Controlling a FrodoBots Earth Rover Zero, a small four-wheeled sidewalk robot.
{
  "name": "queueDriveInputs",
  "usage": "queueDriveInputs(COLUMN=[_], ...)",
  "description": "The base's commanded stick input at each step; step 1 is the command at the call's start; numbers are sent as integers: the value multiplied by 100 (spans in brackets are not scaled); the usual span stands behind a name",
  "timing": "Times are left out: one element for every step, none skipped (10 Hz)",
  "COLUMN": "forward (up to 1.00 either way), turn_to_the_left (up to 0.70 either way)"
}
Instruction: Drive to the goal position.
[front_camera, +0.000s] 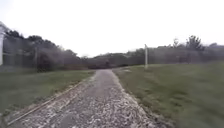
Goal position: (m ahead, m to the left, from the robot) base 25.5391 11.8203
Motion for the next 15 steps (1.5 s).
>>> queueDriveInputs(forward=[100, 100, 100, 100, 100, 100, 100, 100, 100, 100, 100, 100, 100, 100, 100], turn_to_the_left=[0, 0, 8, 26, 16, 27, 27, 15, 1, 0, 0, 0, 0, 0, 0])
